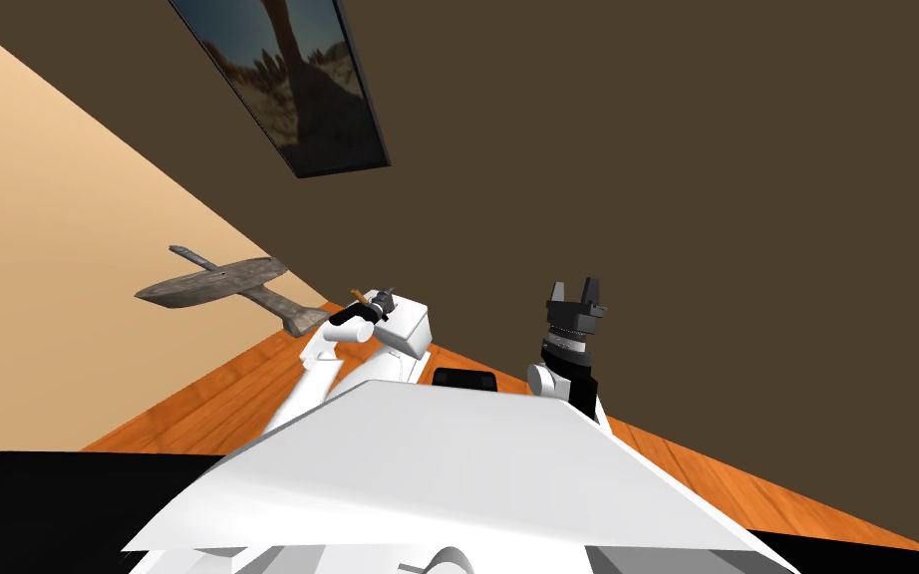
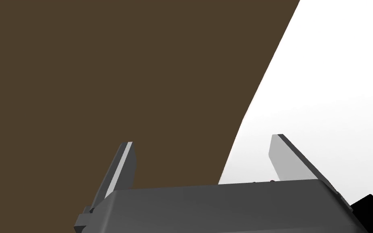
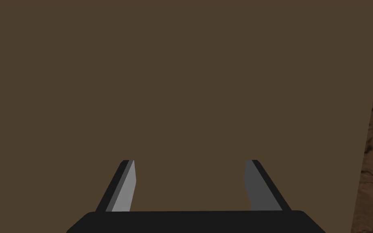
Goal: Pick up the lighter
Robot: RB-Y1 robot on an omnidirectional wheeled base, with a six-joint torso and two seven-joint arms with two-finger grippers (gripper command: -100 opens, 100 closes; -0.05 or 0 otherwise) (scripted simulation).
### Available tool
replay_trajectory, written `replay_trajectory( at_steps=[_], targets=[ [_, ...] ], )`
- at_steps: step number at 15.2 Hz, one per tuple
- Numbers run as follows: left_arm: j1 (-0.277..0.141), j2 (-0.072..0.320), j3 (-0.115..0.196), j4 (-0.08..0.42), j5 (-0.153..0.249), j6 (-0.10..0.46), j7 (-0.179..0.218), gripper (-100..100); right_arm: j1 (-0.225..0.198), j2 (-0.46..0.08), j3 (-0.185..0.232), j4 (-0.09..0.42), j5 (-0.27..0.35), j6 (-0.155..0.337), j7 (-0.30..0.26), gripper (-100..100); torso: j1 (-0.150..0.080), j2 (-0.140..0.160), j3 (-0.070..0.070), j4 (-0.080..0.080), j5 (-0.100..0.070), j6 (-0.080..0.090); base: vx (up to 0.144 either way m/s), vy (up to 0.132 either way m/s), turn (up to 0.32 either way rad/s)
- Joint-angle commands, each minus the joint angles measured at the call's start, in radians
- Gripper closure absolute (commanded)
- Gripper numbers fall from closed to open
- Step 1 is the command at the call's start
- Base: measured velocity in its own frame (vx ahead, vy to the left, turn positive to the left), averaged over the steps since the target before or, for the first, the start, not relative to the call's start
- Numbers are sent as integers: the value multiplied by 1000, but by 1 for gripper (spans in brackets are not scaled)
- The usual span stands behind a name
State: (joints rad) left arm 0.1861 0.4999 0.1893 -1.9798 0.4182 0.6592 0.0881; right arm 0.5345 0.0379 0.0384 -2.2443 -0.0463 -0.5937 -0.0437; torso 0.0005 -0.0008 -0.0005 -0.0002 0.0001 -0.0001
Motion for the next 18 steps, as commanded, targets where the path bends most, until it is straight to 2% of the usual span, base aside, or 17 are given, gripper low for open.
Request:
replay_trajectory(
  at_steps=[1, 2, 5, 6, 8, 10, 11, 14, 15, 18],
  targets=[
    [-3, 0, 2, -2, 1, 44, 1, -100, 0, 0, 0, 0, 0, 0, 0, 0, 0, 0, 0, 0, 0, 0, 0, 0, 0],
    [-24, 20, 12, 19, 25, 68, -1, -100, 0, 0, 0, 0, 0, 0, 0, 0, 0, 0, 0, 0, 0, 0, 7, 3, -54],
    [-24, 20, 12, 19, 25, 125, -1, -100, 0, 0, 0, 0, 0, 0, 0, 0, 0, 0, 0, 0, 0, 0, 7, 6, -35],
    [-45, 39, 23, 40, 50, 149, -4, -100, 0, 0, 0, 0, 0, 0, 0, 0, 0, 0, 0, 0, 0, 0, 6, 5, -40],
    [-45, 39, 23, 40, 50, 192, -4, -100, 0, 0, 0, 0, 0, 0, 0, 0, 0, 0, 0, 0, 0, 0, 7, 8, -53],
    [-45, 39, 23, 40, 50, 205, -4, -100, 0, 0, 0, 0, 0, 0, 0, 0, 0, 0, 0, 0, 0, 0, 2, 3, -6],
    [-65, 58, 33, 61, 74, 240, -6, -100, 0, 0, 0, 0, 0, 0, 0, 0, 0, 0, 0, 0, 0, 0, 7, 2, -49],
    [-65, 58, 33, 61, 74, 285, -6, -100, 0, 0, 0, 0, 0, 0, 0, 0, 0, 0, 0, 0, 0, 0, 8, 7, -38],
    [-85, 77, 43, 81, 98, 316, -8, -100, 0, 0, 0, 0, 0, 0, 0, 0, 0, 0, 0, 0, 0, 0, 8, 4, -67],
    [-85, 77, 43, 81, 98, 364, -8, -100, 0, 0, 0, 0, 0, 0, 0, 0, 0, 0, 0, 0, 0, 0, 8, 8, -27]
  ],
)
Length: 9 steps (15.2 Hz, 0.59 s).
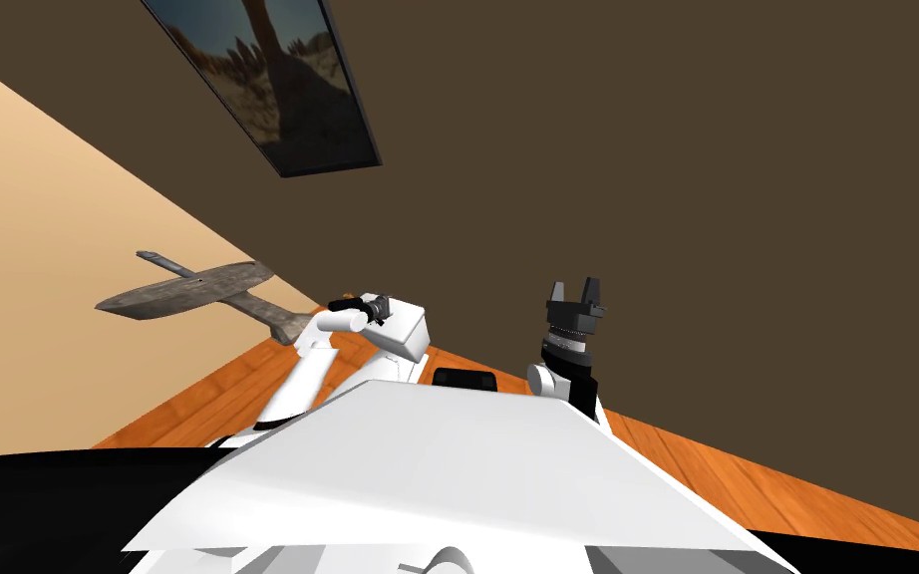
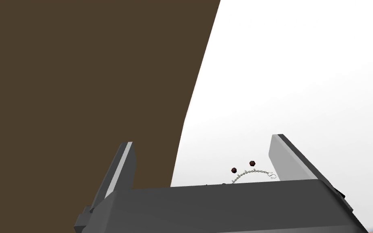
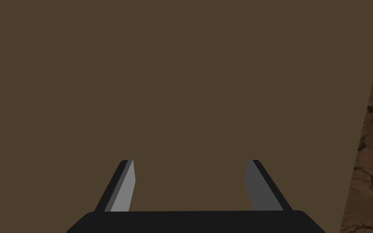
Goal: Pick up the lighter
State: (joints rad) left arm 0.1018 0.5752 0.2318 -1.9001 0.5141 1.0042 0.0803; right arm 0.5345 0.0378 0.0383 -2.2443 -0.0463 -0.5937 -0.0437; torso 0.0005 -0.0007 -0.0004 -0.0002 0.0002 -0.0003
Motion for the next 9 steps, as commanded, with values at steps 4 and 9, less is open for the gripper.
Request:
replay_trajectory(
  at_steps=[4, 9],
  targets=[
    [-20, 19, 11, 21, 25, 98, -3, -100, 0, 0, 0, 0, 0, 0, 0, 0, 0, 0, 0, 0, 0, 0, 8, 8, -38],
    [-58, 53, 30, 59, 68, 202, -7, -100, 0, 0, 0, 0, 0, 0, 0, 0, 0, 0, 0, 0, 0, 0, 9, 8, -37]
  ],
)
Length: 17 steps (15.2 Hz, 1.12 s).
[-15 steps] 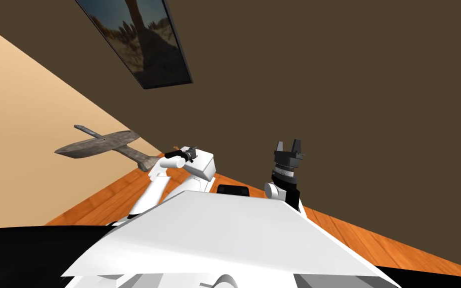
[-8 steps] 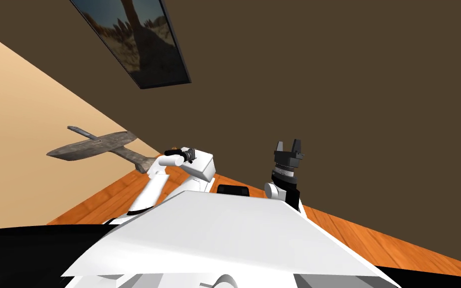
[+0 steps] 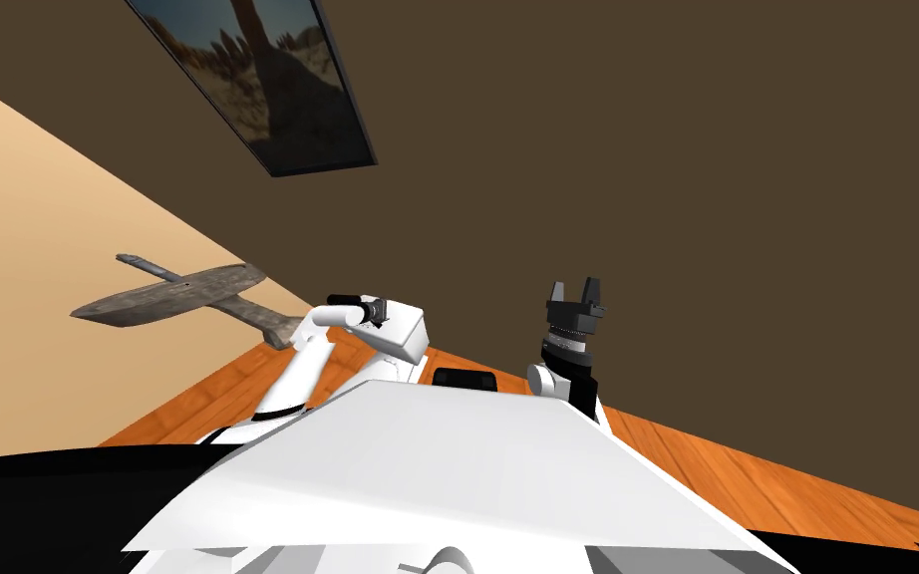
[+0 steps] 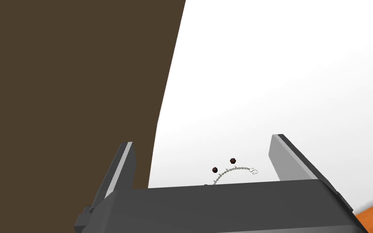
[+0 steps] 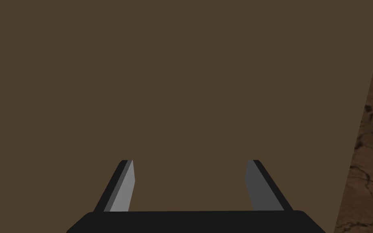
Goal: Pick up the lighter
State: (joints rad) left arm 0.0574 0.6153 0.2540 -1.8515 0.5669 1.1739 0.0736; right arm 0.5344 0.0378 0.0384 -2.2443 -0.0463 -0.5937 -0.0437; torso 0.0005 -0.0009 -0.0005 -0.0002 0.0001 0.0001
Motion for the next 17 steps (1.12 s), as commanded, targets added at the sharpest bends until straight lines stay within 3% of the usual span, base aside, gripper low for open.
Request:
replay_trajectory(
  at_steps=[1, 10, 11, 12, 17],
  targets=[
    [-13, 13, 8, 10, 16, 50, 0, -100, 0, 0, 0, 0, 0, 0, 0, 0, 0, 0, 0, 0, 0, 0, 12, 12, -65],
    [-48, 43, 25, 45, 55, 228, -4, -100, 0, 0, 0, 0, 0, 0, 0, 0, 0, 0, 0, 0, 0, 0, 10, 10, -31],
    [-48, 43, 25, 45, 55, 228, -4, -100, 0, 0, 0, 0, 0, 0, 0, 0, 0, 0, 0, 0, 0, 0, 6, 9, 0],
    [-64, 57, 34, 61, 74, 266, -6, -100, 0, 0, 0, 0, 0, 0, 0, 0, 0, 0, 0, 0, 0, 0, 9, 10, -37],
    [-80, 71, 41, 77, 91, 364, -8, -100, 0, 0, 0, 0, 0, 0, 0, 0, 1, 0, 0, 0, 0, 0, 13, 17, -38]
  ],
)
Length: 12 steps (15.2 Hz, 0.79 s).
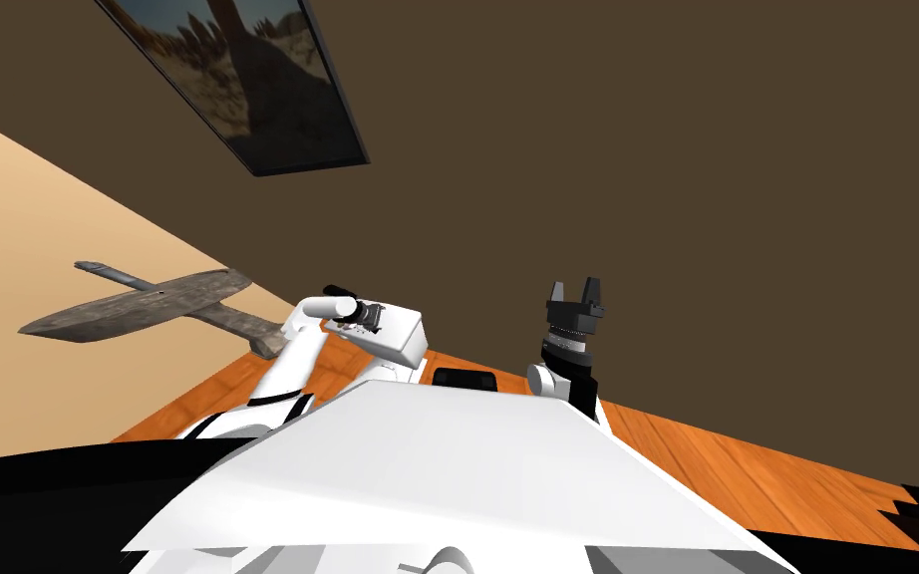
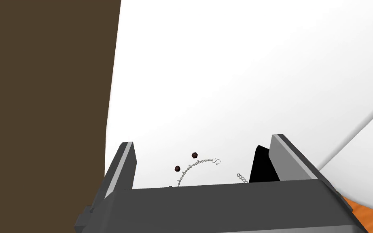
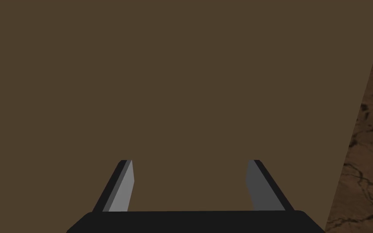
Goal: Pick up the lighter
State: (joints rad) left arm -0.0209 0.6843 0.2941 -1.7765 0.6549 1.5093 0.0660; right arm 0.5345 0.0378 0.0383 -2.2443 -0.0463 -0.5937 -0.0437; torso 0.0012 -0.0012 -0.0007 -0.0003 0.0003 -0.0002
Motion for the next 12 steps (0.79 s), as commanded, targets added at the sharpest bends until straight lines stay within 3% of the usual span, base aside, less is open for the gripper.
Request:
replay_trajectory(
  at_steps=[1, 12],
  targets=[
    [-1, 2, 1, 2, 3, 31, 0, -100, 0, 0, 0, 0, 0, 0, 0, 0, 0, 0, 0, 0, 0, 0, 6, 9, -3],
    [-51, 46, 28, 50, 55, 262, -6, -100, 0, 0, 0, 0, 0, 0, 0, 0, 0, 0, 0, 0, 0, 0, 15, 20, -30]
  ],
)
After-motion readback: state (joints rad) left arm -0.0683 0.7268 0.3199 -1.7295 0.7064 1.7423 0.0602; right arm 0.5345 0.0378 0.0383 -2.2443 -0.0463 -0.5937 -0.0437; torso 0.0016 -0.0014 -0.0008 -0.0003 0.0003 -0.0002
